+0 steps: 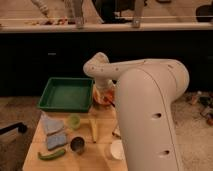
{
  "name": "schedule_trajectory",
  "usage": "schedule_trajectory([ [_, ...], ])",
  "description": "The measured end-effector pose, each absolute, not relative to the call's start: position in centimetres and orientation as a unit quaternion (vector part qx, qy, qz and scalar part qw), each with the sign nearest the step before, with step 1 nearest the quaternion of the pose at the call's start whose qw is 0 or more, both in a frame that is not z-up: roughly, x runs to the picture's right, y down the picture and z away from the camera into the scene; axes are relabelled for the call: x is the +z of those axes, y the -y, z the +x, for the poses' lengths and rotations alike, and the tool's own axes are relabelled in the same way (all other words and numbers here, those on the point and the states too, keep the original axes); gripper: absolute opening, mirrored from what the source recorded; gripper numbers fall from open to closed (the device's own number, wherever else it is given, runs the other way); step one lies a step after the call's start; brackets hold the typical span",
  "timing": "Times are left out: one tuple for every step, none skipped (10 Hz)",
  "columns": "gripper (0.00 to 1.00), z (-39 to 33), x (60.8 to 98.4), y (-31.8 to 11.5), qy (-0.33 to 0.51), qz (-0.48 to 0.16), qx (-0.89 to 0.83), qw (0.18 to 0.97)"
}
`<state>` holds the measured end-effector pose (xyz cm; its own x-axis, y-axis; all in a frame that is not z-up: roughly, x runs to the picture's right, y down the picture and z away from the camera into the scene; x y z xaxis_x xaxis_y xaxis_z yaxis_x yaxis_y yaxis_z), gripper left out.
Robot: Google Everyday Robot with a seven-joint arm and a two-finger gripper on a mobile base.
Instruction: Place brush in table surface
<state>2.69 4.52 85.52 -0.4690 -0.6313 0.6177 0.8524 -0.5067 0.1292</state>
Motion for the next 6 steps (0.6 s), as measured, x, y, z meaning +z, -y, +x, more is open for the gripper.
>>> schedule_trajectory([
  [0.80,2.7,85.5,-4.5,0.216,-0.256,-0.829,0.447],
  [0.80,2.7,85.5,-4.5,0.216,-0.256,-0.829,0.447],
  [0.80,2.8,85.4,-4.5,0.213,-0.257,-0.829,0.450],
  [0.80,3.1,85.1,-4.4,0.204,-0.262,-0.823,0.461],
  [0.80,3.5,84.6,-4.2,0.192,-0.269,-0.814,0.478],
  [0.80,3.8,84.4,-4.1,0.187,-0.274,-0.809,0.486],
])
